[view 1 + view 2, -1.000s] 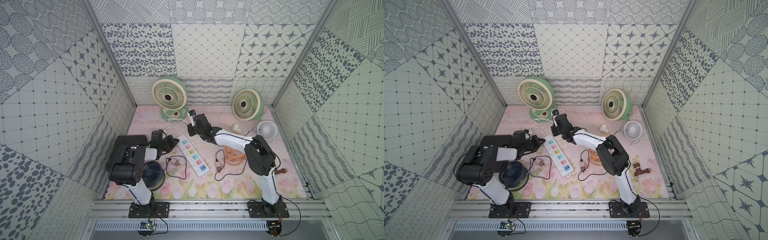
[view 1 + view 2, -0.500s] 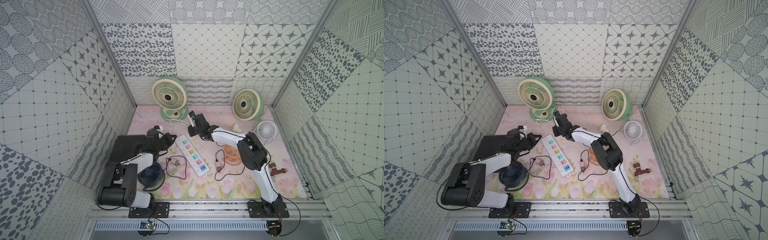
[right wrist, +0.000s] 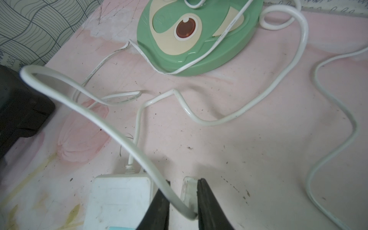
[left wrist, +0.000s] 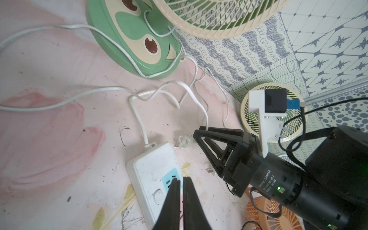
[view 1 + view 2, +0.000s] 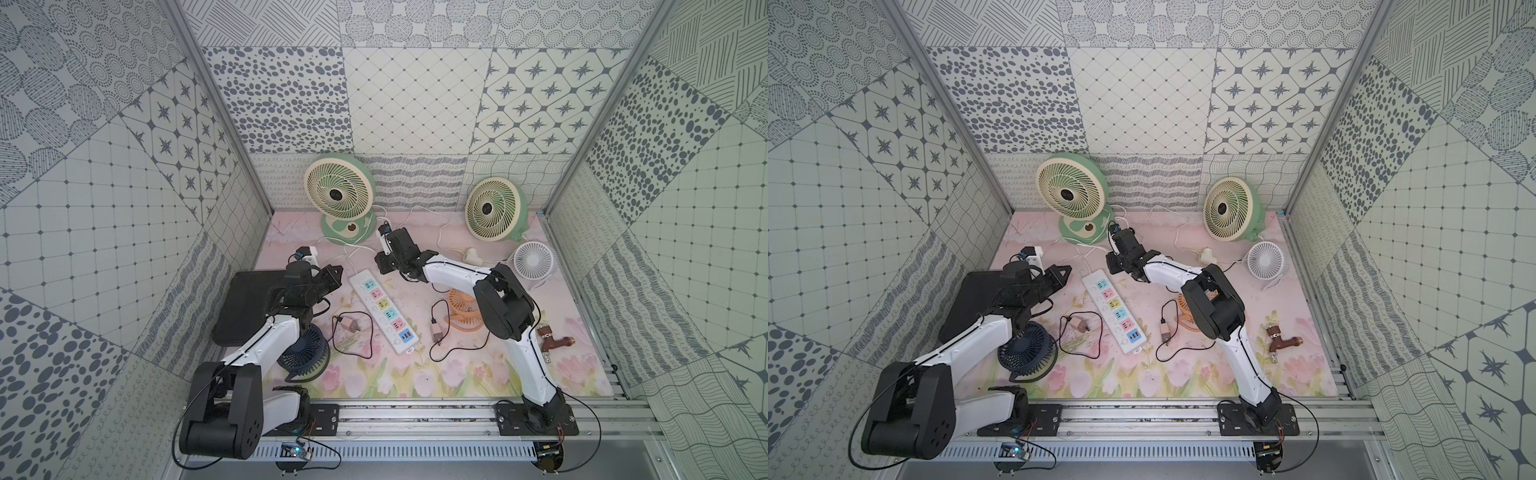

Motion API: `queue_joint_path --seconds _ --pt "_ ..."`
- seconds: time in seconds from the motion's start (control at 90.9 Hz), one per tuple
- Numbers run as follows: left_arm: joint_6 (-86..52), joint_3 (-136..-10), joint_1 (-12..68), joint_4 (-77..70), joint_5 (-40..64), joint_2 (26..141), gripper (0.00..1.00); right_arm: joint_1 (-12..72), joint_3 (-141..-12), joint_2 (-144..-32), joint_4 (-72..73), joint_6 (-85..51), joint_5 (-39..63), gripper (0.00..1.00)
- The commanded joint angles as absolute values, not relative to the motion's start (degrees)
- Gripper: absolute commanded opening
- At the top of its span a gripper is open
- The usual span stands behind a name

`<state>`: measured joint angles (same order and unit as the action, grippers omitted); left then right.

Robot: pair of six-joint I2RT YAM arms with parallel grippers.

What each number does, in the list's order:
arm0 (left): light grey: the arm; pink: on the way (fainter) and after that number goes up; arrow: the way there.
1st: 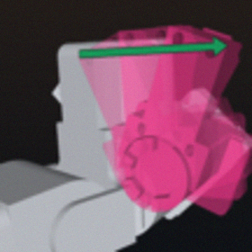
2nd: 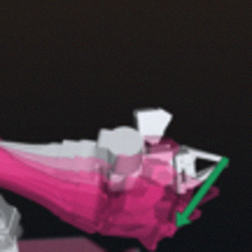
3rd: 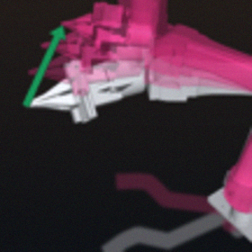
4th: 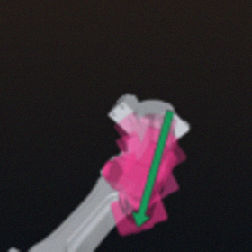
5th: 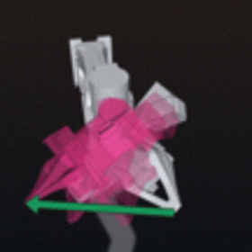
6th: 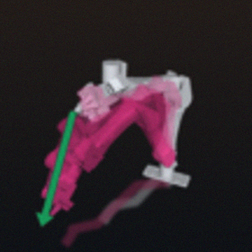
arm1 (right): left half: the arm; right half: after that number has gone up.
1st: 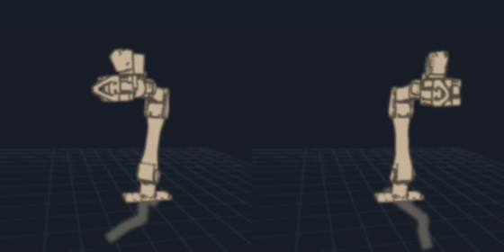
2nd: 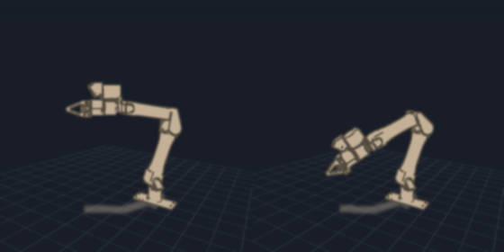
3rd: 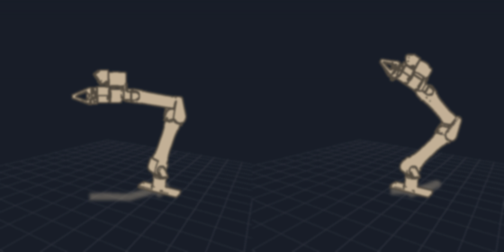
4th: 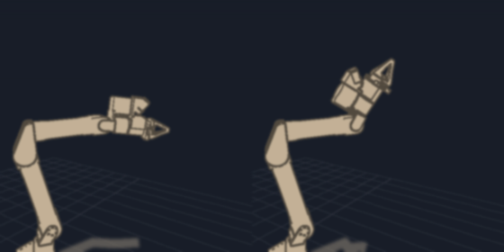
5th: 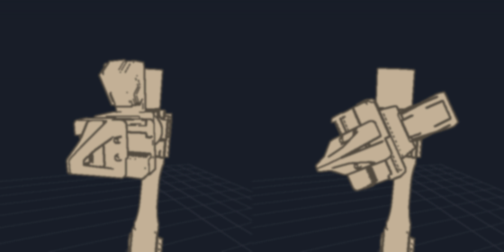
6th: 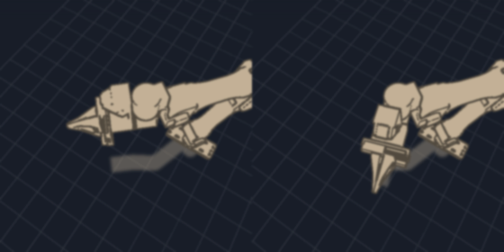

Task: Unplug the desk fan from the power strip
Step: Place the plug at the center of the board.

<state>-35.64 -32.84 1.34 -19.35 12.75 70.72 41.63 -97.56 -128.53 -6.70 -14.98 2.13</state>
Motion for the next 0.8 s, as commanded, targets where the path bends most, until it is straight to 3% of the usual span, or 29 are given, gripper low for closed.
queue_joint_path --seconds 0.0,0.165,0.341,0.792 --pt "-23.9 -32.1 1.2 -17.0 5.7 68.1 0.16 40.2 -95.4 -122.1 -5.1 -15.2 4.0 0.35" --pt "-19.9 -29.7 1.1 -21.3 4.6 68.2 0.30 37.5 -88.2 -113.9 -3.4 -14.5 4.8 0.50" --pt "-15.1 -27.9 1.1 -24.6 2.2 70.2 0.42 32.1 -79.0 -103.8 -1.8 -14.5 7.4 0.59" --pt "-9.5 -25.3 0.8 -30.5 -2.4 75.5 0.59 12.2 -53.6 -82.7 3.5 -12.4 5.2 0.82"
